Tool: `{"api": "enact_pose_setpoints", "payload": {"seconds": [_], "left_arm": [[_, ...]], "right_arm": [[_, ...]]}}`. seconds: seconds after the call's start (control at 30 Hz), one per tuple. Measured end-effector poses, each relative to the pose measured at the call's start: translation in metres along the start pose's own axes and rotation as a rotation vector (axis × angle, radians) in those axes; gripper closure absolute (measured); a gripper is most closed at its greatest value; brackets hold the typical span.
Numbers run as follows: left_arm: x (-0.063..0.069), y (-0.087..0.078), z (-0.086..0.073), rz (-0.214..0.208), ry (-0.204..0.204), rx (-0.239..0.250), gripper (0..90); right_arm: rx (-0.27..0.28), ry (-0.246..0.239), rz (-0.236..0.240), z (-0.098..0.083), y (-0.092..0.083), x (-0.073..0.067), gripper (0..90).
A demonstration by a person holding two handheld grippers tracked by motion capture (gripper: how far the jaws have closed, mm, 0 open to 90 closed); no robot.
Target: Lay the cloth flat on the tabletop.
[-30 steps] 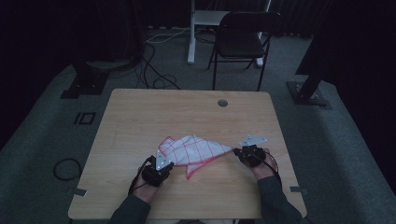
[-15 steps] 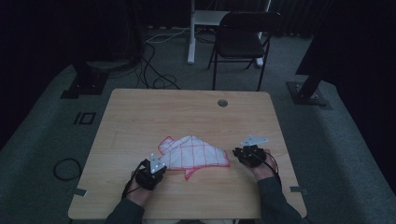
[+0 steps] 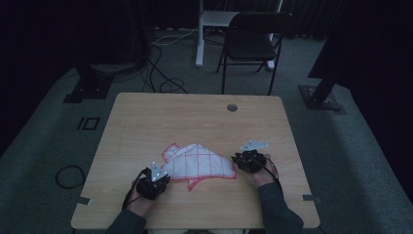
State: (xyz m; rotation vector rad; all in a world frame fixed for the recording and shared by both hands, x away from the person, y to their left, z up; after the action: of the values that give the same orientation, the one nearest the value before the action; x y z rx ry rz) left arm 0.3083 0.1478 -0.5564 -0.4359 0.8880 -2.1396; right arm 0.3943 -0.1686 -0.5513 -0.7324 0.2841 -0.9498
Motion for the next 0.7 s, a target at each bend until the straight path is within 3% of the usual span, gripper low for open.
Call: {"api": "enact_pose_setpoints", "payload": {"seconds": [0.17,0.33,0.53,0.7], "left_arm": [[-0.008,-0.005,0.01,0.012,-0.02,0.033,78.3],[-0.005,-0.001,0.026,-0.01,0.003,0.054,74.4],[0.01,0.017,0.054,-0.033,0.066,0.075,68.3],[0.011,0.035,0.078,-0.05,0.069,0.102,61.5]], "right_arm": [[0.008,0.021,0.021,0.004,0.006,-0.003,72.6],[0.003,0.032,0.027,0.008,0.013,-0.006,72.5],[-0.007,0.02,0.028,0.015,0.019,-0.01,73.0],[-0.012,0.015,0.039,0.015,0.021,-0.013,73.1]]}}
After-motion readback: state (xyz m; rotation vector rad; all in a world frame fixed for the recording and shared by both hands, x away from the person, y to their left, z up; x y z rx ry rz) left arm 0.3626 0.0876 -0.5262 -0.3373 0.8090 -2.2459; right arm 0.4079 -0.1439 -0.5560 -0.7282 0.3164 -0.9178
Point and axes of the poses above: each handheld gripper's, and its own axes: y roughly forward along the jaws, z roughly out of its top, x roughly to its right, the point moved 5 cm from there along y, roughly forward along the jaws, and after that the axes turned 8 degrees about -z, right-handed, at the moved point
